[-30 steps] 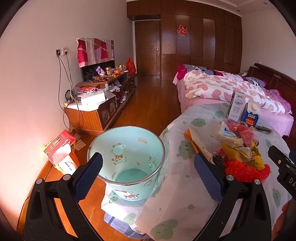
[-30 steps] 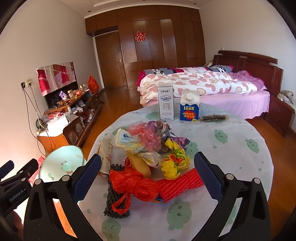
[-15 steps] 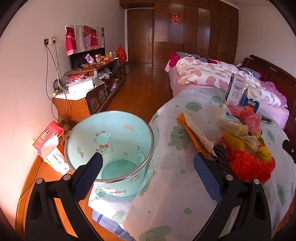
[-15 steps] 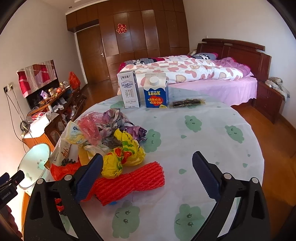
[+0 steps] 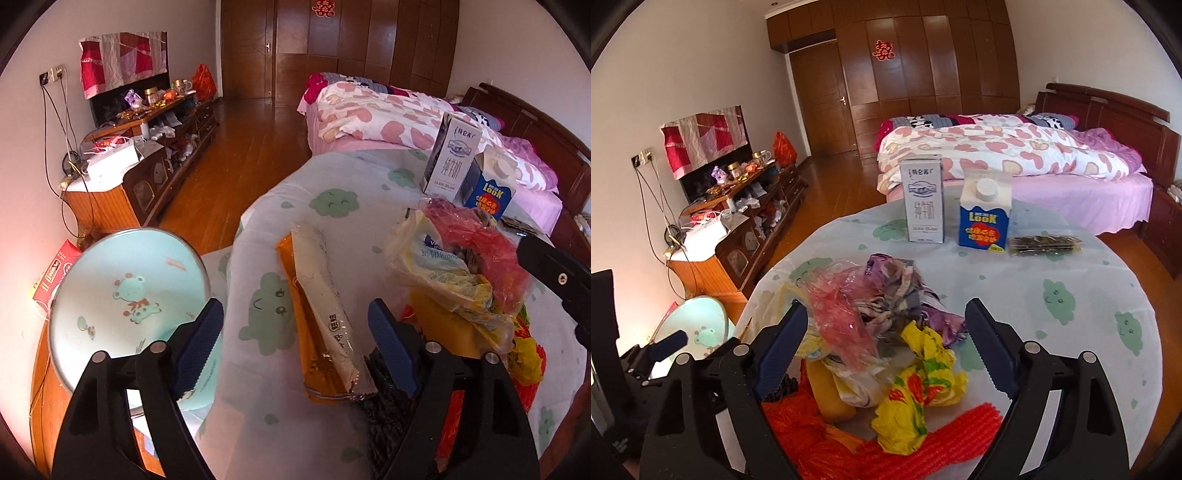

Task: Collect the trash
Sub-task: 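Grasp the orange snack wrapper with the left tool while the right tool grasps the pink plastic bag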

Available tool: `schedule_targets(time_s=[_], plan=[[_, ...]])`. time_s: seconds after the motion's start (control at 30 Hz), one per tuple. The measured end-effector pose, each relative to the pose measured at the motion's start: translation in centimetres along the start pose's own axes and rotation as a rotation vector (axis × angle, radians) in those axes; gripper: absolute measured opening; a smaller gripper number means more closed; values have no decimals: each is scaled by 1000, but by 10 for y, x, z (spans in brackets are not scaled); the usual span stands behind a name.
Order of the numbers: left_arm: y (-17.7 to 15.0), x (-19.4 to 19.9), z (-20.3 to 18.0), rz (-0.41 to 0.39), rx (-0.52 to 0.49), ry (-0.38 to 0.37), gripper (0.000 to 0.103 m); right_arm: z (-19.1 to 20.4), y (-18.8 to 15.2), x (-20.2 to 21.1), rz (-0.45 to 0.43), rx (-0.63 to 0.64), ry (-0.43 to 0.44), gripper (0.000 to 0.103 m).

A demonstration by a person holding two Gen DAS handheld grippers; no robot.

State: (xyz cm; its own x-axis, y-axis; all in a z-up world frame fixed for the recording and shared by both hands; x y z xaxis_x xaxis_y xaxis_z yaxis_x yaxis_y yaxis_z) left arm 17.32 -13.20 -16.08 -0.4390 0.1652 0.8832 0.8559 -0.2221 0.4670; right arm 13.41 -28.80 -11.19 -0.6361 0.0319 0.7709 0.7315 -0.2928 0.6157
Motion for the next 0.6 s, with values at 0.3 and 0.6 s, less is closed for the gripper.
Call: schedule_targets(time_s=[0.3, 0.6], plan=[[-5, -22, -7, 46, -13, -88, 36, 10, -8, -34, 98, 24, 54, 35], [8, 12, 6, -51, 17, -124, 24, 12, -3, 6, -17, -6, 92, 31]])
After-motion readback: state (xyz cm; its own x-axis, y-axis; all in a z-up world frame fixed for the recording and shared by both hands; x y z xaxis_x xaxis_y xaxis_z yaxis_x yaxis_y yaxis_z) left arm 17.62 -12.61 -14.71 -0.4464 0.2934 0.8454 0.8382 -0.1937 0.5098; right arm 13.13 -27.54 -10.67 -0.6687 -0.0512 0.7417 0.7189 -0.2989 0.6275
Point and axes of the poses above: each gripper's, at about its wrist camera, not at the fingertips, and x roughly against the way its jaws point, z to its left, y to its top, the point moved 9 cm from there along -x, roughly the way its jaws point, and after that the axes turned 14 degrees about z, right-handed, at the moved point
